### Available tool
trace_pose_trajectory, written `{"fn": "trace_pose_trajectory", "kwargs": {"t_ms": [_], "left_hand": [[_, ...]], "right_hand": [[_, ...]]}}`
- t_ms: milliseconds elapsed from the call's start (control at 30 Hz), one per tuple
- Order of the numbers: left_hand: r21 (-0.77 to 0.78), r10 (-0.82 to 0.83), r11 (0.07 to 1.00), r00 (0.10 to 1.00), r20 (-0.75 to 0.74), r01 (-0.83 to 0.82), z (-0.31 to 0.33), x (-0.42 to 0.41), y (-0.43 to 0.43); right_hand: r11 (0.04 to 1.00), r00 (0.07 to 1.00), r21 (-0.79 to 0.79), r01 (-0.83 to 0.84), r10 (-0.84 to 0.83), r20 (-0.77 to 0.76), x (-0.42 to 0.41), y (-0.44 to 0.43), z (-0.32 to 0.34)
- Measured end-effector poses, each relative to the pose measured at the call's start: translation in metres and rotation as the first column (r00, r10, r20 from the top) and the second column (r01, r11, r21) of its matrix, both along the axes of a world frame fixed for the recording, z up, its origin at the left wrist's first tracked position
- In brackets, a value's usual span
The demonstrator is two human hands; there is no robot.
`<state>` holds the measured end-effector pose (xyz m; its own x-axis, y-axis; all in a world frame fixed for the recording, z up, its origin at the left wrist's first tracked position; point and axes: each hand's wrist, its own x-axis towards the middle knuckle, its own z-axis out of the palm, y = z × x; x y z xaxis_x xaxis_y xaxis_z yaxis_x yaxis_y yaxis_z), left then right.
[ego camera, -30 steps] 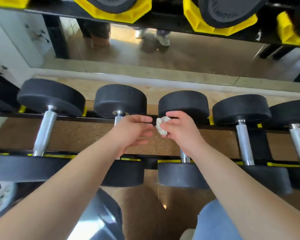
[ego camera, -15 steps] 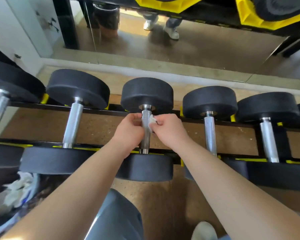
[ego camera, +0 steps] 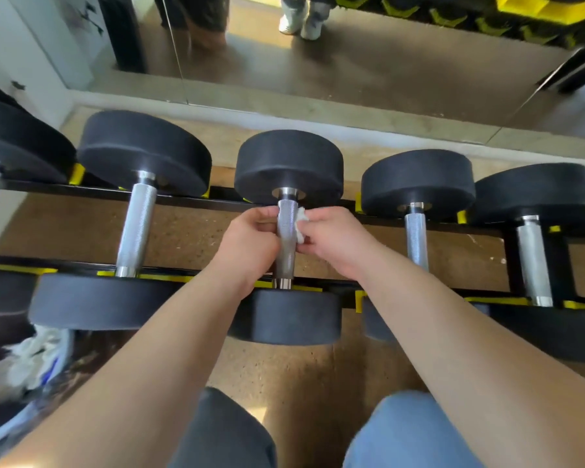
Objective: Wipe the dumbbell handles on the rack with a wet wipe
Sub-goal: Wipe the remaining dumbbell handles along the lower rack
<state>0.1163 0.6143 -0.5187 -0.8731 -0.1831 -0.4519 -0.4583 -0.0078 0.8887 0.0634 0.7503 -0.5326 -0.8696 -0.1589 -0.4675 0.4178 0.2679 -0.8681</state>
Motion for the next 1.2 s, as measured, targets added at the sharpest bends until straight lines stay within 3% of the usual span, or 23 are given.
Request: {"fn": "trace_pose_trajectory", "kwargs": {"t_ms": [133,300,367,433,567,633,800,933,1000,1067,1133,1200], "left_hand": [[0.022,0.031,0.999,0.999,0.009,-0.031,0.004,0.000,0.002],[0.018,0.042,0.999,0.998,0.035,-0.043,0.005,-0.003,0.003],[0.002,0.034,0.999,0.998,0.049,-0.034,0.002,-0.003,0.001],[-0.007,0.036,0.999,0.998,0.053,-0.036,0.001,-0.003,0.001],[-0.005,0.064,0.998,0.996,0.061,-0.064,0.001,-0.005,0.002],[0.014,0.062,0.998,0.995,0.077,-0.064,-0.001,-0.007,0.001],[0.002,-0.015,1.000,0.998,0.056,0.015,0.002,0.000,-0.001],[0.040,-0.013,0.999,0.999,0.032,0.012,0.001,0.000,-0.004],[0.041,-0.002,0.999,1.000,0.016,0.002,0.000,0.001,-0.003],[0.001,-0.025,1.000,1.000,0.002,0.025,-0.002,0.002,-0.003],[0.008,-0.041,0.999,0.999,-0.001,0.041,-0.004,0.001,-0.004],[0.058,-0.024,0.998,1.000,0.011,0.023,-0.003,0.000,-0.006]], "right_hand": [[0.939,0.952,0.179,-0.292,0.267,0.152,0.009,0.019,0.000],[1.000,0.993,-0.018,-0.006,0.003,-0.118,-0.007,0.011,0.013],[0.994,0.963,0.108,-0.002,0.031,-0.267,-0.006,0.008,0.014],[0.943,0.903,0.331,-0.046,0.181,-0.391,0.003,0.008,0.015],[0.836,0.833,0.490,-0.245,0.440,-0.334,0.025,0.015,0.015],[0.853,0.852,0.464,-0.240,0.414,-0.321,0.027,0.016,0.014],[0.936,0.907,0.352,0.018,0.133,-0.400,0.006,0.006,0.000],[0.920,0.965,0.360,-0.152,0.217,-0.148,0.007,0.006,-0.008],[0.854,0.944,0.410,-0.321,0.321,0.069,0.019,0.010,-0.007],[0.858,0.936,0.375,-0.352,0.327,0.131,0.025,0.010,-0.005],[0.976,0.988,0.163,-0.145,0.134,0.077,0.019,0.004,-0.004],[0.993,0.993,-0.018,0.114,-0.113,0.026,0.004,-0.003,-0.002]]}}
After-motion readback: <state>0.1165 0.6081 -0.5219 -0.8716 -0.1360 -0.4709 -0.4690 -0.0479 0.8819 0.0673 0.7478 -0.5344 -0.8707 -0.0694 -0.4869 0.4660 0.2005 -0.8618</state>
